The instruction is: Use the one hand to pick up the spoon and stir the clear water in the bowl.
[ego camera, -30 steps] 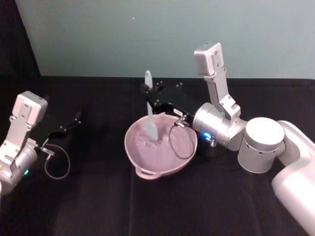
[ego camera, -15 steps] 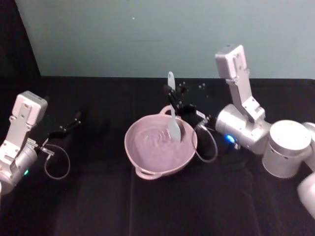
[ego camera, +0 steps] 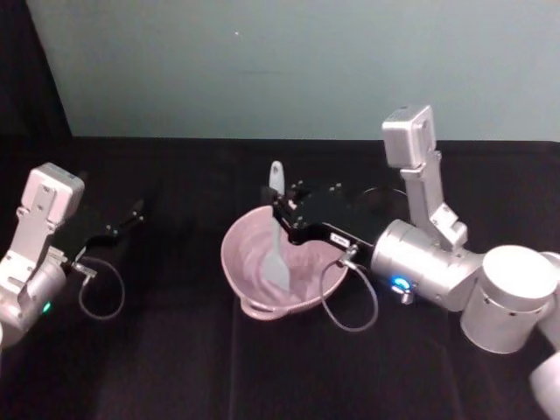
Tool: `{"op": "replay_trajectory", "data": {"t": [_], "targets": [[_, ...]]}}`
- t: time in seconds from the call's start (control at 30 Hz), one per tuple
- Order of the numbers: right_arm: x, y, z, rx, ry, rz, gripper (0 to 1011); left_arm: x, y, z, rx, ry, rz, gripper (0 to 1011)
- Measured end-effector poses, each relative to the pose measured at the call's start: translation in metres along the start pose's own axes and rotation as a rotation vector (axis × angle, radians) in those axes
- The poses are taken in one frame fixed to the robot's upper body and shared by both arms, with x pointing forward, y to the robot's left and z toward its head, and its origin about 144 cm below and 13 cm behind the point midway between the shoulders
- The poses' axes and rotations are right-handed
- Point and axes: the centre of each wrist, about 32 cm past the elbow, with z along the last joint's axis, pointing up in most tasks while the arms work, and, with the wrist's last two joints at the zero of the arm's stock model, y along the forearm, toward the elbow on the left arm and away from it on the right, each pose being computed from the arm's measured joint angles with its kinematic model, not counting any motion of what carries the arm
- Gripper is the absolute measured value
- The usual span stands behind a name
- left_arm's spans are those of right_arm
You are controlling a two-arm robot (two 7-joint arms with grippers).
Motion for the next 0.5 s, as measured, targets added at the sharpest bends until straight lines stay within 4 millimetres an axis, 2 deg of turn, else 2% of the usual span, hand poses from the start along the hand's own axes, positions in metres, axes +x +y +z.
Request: {"op": "replay_trajectory", "data": {"t": [0.23, 0.5], "targets": [[-0.002, 0.023, -0.008, 0.022, 0.035, -0.020, 119, 0.000, 0.000, 0.000, 0.000, 0.000, 0.000, 1011], [0.006, 0.048, -0.013, 0.045, 0.019, -0.095, 119, 0.000, 0.000, 0.000, 0.000, 0.000, 0.000, 1011]]}}
